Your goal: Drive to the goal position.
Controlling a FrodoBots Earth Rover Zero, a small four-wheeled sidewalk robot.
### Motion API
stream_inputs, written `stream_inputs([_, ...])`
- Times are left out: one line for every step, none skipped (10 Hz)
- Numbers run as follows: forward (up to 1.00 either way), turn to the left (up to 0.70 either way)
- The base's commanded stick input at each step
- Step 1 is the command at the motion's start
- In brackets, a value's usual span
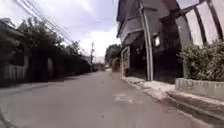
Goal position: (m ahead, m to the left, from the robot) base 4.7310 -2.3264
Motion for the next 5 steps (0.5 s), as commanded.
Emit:
stream_inputs([0.70, -0.04])
stream_inputs([0.70, -0.29])
stream_inputs([0.70, -0.21])
stream_inputs([0.70, -0.05])
stream_inputs([0.70, 0.01])
